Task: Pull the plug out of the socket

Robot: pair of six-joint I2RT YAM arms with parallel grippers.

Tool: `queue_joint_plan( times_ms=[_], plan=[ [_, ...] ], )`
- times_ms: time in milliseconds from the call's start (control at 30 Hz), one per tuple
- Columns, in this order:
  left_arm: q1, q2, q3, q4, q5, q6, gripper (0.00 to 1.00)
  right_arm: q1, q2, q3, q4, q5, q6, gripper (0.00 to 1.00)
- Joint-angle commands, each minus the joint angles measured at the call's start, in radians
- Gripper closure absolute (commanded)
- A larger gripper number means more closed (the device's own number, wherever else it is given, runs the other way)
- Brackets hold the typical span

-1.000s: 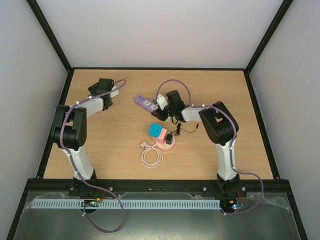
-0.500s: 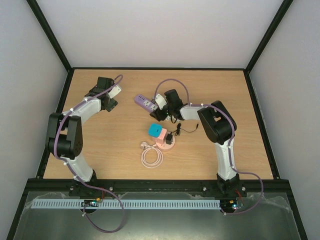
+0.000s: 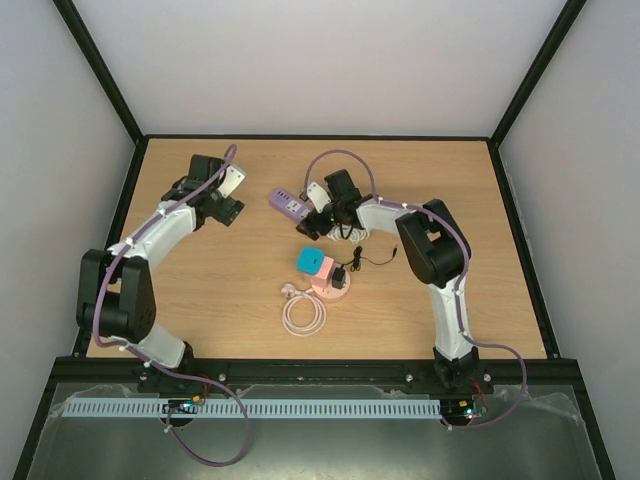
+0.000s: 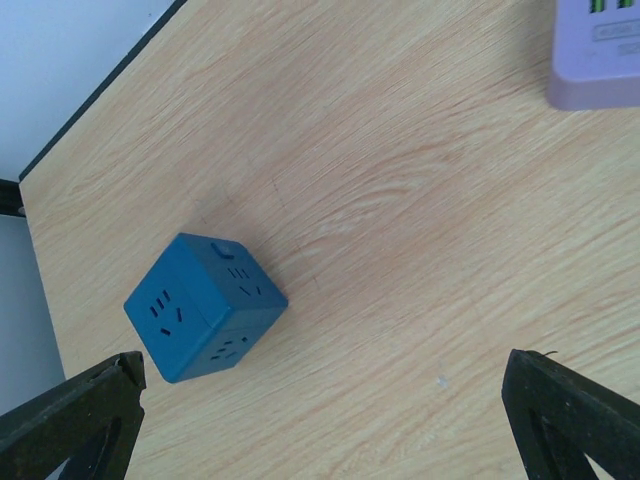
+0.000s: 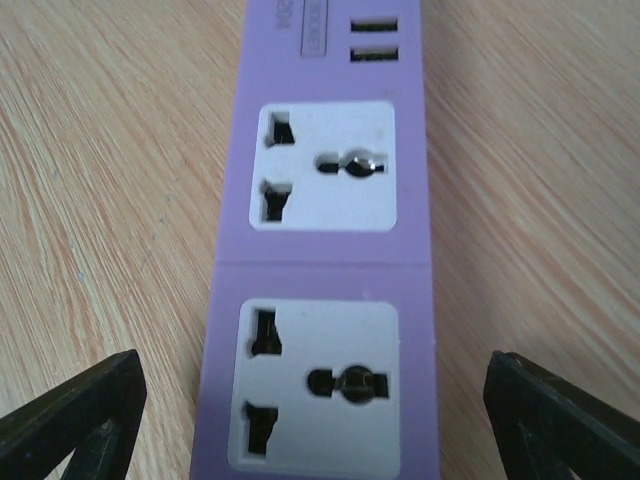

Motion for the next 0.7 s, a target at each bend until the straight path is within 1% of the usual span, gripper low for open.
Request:
queue_joint_plan(
  times_ms=[0,167,267,300,367,567,667],
  plan=[
    [0.001,-0.078,-0.038,-0.032,0.063,-0.070,0.00,-0.001,0.025,0.092,-0.137,-0.006,0.001,0.10],
    [0.001,-0.145,-0.088,-0.013,0.078,-0.105,0.00,0.000,0.045,0.163,-0.219,0.025,-0.020,0.15],
    [0.002,-0.176,-0.105,-0.012,0.081,-0.118,0.00,0.000,0.058,0.190,-0.265,0.039,-0.035,0.21],
    [0.001,-0.184,-0.110,-0.010,0.078,-0.121,0.00,0.000,0.063,0.222,-0.282,0.044,-0.043,0.23],
    [0.001,-0.201,-0.122,-0.002,0.067,-0.127,0.00,0.000,0.074,0.247,-0.310,0.061,-0.055,0.25],
    [0.001,-0.240,-0.155,0.017,0.044,-0.133,0.00,0.001,0.086,0.273,-0.366,0.112,-0.094,0.44],
    [0.001,-0.242,-0.162,0.021,0.041,-0.139,0.00,-0.002,0.092,0.283,-0.401,0.134,-0.116,0.47]
  ],
)
